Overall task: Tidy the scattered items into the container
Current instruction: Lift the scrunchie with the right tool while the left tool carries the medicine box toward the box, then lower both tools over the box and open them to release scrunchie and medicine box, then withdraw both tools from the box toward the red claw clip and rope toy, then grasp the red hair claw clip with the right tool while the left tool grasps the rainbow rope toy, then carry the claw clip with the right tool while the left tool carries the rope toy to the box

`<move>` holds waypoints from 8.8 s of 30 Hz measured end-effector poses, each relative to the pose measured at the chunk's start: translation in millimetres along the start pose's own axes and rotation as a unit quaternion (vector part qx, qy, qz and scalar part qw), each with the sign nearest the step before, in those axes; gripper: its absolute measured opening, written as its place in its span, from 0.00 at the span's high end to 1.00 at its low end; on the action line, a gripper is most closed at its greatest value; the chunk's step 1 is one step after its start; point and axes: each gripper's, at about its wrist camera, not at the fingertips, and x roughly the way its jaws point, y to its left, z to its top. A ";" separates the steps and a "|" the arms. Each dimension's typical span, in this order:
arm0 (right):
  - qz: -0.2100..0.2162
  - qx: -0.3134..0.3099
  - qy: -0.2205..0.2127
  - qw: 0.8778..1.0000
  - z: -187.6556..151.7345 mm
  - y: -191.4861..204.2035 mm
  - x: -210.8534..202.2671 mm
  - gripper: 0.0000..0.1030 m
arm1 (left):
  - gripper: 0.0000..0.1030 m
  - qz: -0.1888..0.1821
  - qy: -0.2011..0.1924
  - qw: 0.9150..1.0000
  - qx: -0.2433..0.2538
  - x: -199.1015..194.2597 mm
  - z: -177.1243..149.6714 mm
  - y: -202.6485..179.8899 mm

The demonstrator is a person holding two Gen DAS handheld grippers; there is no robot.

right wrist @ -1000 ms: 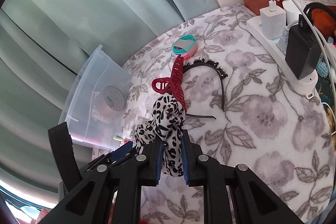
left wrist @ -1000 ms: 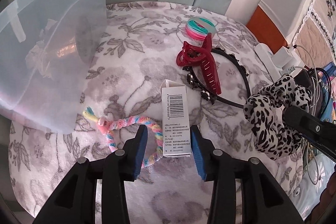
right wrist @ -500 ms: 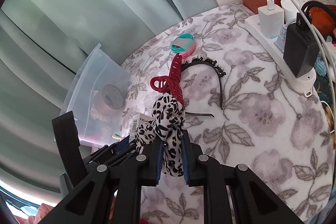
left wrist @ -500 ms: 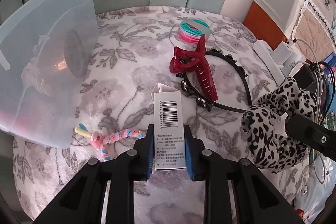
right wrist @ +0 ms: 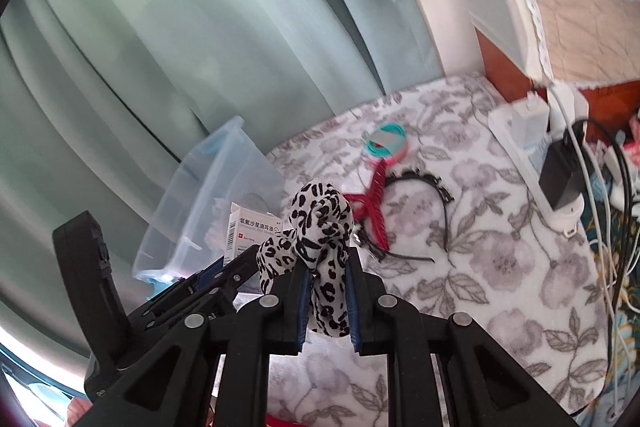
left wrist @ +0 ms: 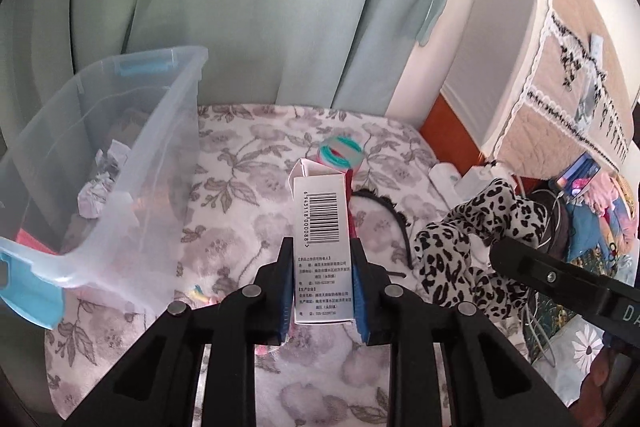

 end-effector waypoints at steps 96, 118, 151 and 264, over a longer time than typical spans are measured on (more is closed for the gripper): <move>0.088 -0.156 0.090 0.980 -25.9 165.2 80.5 0.49 | 0.33 0.048 -0.051 0.982 -0.178 -80.4 14.9 167.9; 0.016 0.052 -0.011 0.998 3.3 -34.5 -9.9 0.44 | 0.33 0.018 0.055 0.998 0.001 -8.2 3.0 -3.6; -0.026 0.018 0.114 0.993 10.9 -62.6 178.7 0.51 | 0.90 0.046 0.196 0.980 -0.012 135.6 -60.0 29.4; 0.124 -0.138 -0.046 0.982 10.7 180.1 15.7 0.89 | 0.93 0.019 -0.143 0.983 -0.113 -126.6 35.2 148.0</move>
